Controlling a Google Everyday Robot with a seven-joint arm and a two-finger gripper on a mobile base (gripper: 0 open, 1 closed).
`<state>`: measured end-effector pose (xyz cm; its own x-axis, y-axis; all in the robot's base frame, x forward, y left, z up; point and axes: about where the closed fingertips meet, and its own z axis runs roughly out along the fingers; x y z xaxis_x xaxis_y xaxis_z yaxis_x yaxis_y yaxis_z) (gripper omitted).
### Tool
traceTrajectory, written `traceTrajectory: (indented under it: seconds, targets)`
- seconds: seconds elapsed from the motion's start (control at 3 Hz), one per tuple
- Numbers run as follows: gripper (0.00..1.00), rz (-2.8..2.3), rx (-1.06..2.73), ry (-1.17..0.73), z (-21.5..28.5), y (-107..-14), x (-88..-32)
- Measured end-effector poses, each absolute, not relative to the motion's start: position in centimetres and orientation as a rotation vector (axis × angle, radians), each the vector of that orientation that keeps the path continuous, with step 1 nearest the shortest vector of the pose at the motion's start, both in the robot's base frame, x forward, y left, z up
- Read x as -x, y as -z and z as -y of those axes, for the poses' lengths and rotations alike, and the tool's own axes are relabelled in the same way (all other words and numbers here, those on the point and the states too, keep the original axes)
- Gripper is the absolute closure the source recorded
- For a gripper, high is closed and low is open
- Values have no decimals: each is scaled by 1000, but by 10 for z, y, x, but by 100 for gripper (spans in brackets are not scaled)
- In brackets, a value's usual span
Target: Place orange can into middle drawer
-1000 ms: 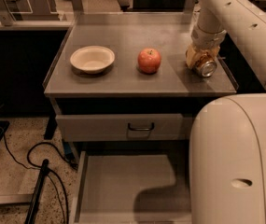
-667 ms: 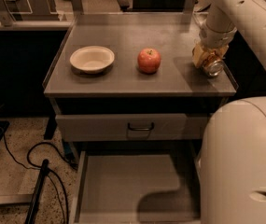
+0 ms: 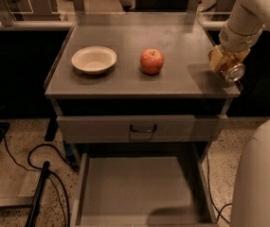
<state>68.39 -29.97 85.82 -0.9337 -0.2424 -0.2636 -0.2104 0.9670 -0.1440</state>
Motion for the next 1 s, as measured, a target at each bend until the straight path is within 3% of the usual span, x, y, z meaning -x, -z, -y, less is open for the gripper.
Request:
traceTrajectory:
  seconds: [0.33,1.0]
  targets:
    - [100,-2852,336,145,299,-860,-665]
    - [100,-2891,309,72,282,-874,-560]
